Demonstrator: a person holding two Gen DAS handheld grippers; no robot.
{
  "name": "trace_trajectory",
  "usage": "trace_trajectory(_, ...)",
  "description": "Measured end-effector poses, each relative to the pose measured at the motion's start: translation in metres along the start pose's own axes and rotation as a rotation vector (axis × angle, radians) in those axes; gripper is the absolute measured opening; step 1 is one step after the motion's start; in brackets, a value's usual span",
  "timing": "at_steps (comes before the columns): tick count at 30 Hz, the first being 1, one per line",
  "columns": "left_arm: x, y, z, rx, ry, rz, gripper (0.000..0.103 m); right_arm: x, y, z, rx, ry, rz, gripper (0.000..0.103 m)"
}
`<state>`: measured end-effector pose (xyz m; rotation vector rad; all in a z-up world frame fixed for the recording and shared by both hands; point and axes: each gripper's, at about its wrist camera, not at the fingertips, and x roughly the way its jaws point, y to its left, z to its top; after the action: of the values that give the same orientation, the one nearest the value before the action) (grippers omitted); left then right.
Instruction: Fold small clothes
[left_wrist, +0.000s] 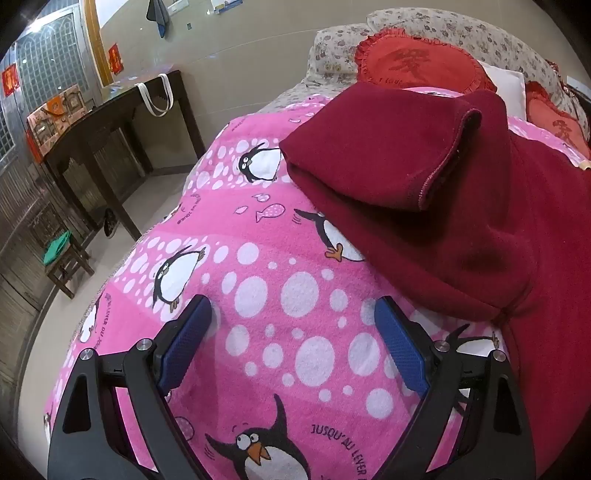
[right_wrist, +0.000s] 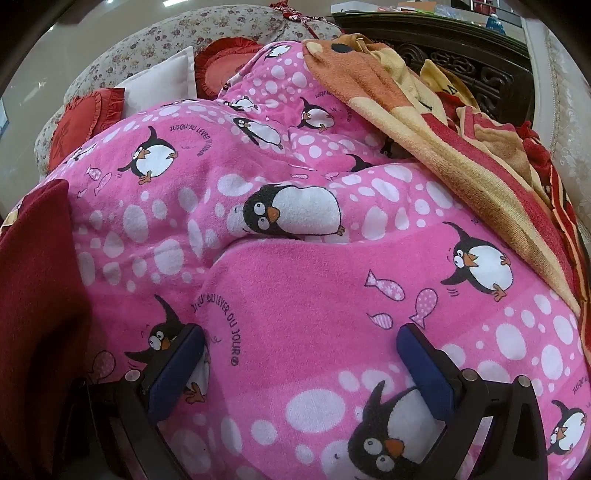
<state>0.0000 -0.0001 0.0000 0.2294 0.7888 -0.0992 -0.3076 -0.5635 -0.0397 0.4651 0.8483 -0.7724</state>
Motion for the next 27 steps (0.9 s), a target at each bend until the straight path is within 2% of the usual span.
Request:
trace_trajectory(1,0.000,0.001,0.000,-0.013,0.006,-0.015,0.091,0.000,0.000,0.000,0.000,-0.002,0.000,0.103)
trace_trajectory(14,0.000,0.000,-0.001,0.000,0.001,0.002,0.091,0.000,-0.001,0.000,0.012,0.006,0.004,0.103)
trace_trajectory(18,0.001,0.000,-0.002,0.004,0.000,0.008,0.091,0.001,-0.003,0.005,0.042,0.060,0.017,0.103)
trace_trajectory(27,0.001,-0.001,0.001,0.010,0.005,0.014,0.091,0.012,-0.002,0.023,-0.014,0.174,0.027,0.103)
